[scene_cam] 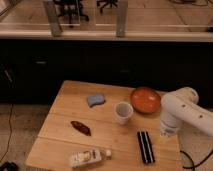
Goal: Push the eraser across the table
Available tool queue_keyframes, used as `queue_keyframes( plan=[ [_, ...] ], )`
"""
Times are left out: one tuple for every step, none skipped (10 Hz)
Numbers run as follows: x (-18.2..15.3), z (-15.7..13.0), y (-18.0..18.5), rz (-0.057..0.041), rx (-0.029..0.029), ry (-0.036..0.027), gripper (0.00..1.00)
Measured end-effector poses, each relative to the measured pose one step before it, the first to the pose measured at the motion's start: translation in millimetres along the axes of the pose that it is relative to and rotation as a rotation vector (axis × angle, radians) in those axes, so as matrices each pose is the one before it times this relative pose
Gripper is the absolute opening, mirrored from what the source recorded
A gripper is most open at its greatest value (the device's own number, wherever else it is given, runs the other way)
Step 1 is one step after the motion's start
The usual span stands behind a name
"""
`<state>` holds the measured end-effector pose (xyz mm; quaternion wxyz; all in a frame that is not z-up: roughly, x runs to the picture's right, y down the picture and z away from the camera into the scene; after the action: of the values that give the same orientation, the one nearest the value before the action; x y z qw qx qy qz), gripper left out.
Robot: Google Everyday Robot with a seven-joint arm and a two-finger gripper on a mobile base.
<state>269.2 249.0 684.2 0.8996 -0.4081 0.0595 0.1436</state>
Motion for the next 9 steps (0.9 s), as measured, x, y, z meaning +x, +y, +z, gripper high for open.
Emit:
queue_keyframes(
  plan=[
    [-2.17,3.61,0.64,-0.00079,-0.00652,-0.00087,0.0],
    [-1.03,1.55,0.31,-0.00112,-0.00287,-0.00012,0.0],
    [-1.18,4.02,0.85,-0.00237,-0.00487,0.00183,0.0],
    [-1.72,4.23,1.35,-0.00278,-0.00575,0.00287,0.0],
    [-1.3,3.05,0.91,-0.00279,-0.00405,0.00262,0.0],
    [-2.23,2.43,0.08,-0.00223,-0.00383,0.00113,0.0],
    [-2.04,1.56,0.13,-0.00275,-0.00463,0.00097,0.0],
    [-2.83,3.43,-0.22,-0.00467,-0.00585,0.00133,0.0],
    [-0.52,2.64,0.09,-0.00003,-0.00453,0.00136,0.0]
  ],
)
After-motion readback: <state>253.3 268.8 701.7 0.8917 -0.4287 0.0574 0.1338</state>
